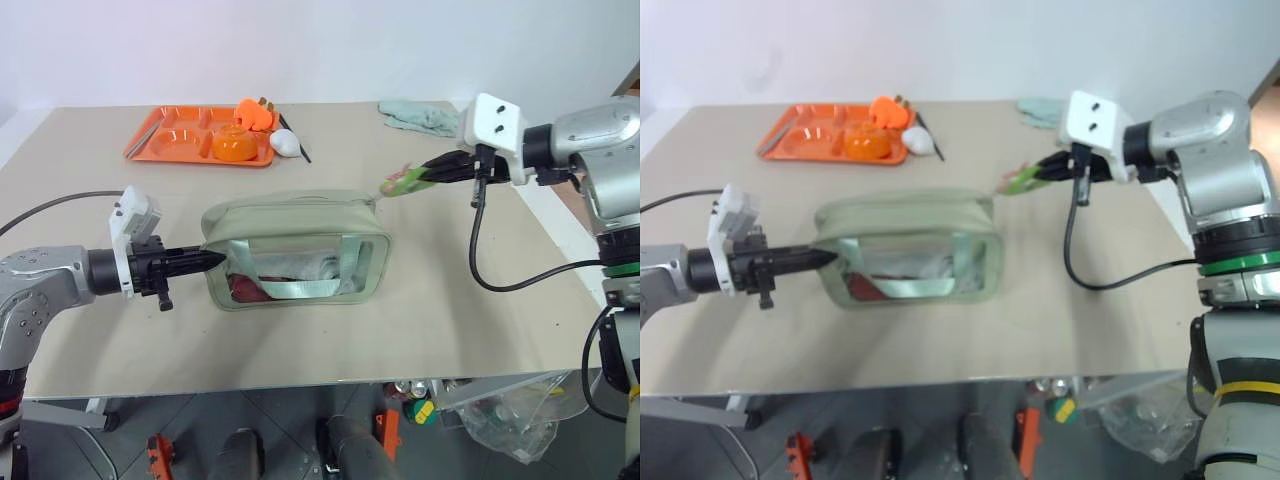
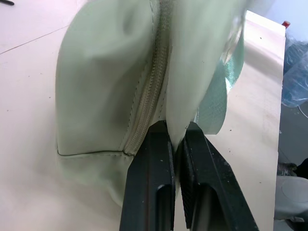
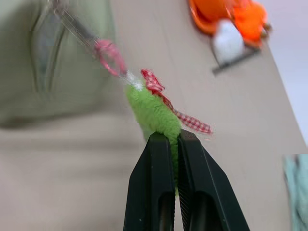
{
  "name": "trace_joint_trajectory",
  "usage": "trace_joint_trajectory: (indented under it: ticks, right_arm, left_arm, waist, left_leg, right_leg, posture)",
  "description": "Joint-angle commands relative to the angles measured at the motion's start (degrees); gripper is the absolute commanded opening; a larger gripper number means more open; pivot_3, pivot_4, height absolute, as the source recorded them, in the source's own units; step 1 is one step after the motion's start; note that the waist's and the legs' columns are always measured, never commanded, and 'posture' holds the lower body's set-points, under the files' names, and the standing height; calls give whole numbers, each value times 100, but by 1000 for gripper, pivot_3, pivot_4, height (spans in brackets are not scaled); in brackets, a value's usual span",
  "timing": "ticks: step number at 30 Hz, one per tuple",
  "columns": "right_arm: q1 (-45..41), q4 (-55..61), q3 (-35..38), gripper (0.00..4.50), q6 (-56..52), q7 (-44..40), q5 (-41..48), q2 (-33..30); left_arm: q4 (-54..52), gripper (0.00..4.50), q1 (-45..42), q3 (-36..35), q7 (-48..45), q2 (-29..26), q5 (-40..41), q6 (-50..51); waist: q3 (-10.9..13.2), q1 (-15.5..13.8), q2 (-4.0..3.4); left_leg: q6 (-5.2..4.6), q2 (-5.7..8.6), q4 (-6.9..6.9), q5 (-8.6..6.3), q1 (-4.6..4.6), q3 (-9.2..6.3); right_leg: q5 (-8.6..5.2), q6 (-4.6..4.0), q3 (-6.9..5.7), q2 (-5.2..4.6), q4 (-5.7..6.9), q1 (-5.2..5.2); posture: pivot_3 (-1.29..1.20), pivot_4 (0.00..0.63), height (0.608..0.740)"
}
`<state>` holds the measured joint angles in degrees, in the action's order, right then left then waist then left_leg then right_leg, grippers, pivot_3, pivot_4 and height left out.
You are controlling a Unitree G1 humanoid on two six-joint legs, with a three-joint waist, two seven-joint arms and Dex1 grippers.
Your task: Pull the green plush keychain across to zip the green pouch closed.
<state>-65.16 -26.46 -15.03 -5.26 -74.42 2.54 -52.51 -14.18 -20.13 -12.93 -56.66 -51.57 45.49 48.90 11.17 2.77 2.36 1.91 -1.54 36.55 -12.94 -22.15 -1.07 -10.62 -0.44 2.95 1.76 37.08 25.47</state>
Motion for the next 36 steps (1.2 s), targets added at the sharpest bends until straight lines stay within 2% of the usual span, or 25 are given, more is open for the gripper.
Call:
trace_joint_trajectory:
  ticks: [1,5,8,16,21,24,30,34,36]
  right_arm:
    - [114,-191,279,43,226,276,-385,-381]
    - [729,421,316,43,18,224,-280,-362]
    - [1400,881,74,43,98,449,-738,-379]
    - [2647,2206,-396,43,-487,690,-1075,404]
    - [2573,1930,-706,43,-315,856,-1477,716]
    - [2527,1954,-654,43,-331,747,-1427,781]
    - [2191,1666,-35,43,-554,429,-912,505]
    - [1836,1446,579,43,-947,131,-239,324]
    - [1637,1321,883,693,-1394,-79,187,269]
  left_arm:
    - [-45,0,40,-75,-16,-55,30,28]
    - [-11,0,-50,-24,-13,-35,31,44]
    - [25,0,-89,2,-30,-27,22,36]
    - [28,0,-119,52,-36,1,40,56]
    - [-16,0,-153,81,19,49,77,96]
    - [-48,0,-155,55,52,76,114,141]
    - [-25,0,-67,-206,219,153,236,204]
    - [153,0,-42,-283,386,161,91,91]
    - [220,788,-27,-327,472,163,44,67]
  waist:
    - [0,-2,0]
    - [0,-5,0]
    - [0,-7,0]
    - [-1,6,1]
    - [-5,6,8]
    - [-7,7,10]
    - [-6,0,10]
    - [-5,-2,9]
    - [-5,4,9]
  left_leg:
    - [0,0,0,0,0,-1]
    - [0,0,0,0,-3,-1]
    - [0,0,0,0,-3,-2]
    - [1,-3,7,1,13,0]
    - [4,0,15,3,13,1]
    - [4,0,17,3,16,6]
    - [3,-1,16,3,17,2]
    - [3,1,16,3,7,2]
    - [2,1,14,1,7,2]
  right_leg:
    - [0,0,-1,0,0,0]
    - [-1,0,1,-1,0,0]
    - [-1,1,1,-2,0,-1]
    - [2,1,8,7,18,-4]
    - [2,0,8,6,20,-8]
    - [-3,-8,14,5,19,-10]
    - [-1,-8,11,7,20,-11]
    - [7,7,11,4,16,-7]
    - [7,7,11,4,13,-6]
  posture:
    - [0,150,740]
    - [0,150,740]
    - [0,150,740]
    - [0,150,740]
    - [0,150,740]
    - [0,150,740]
    - [0,150,740]
    - [0,150,740]
    - [0,150,740]
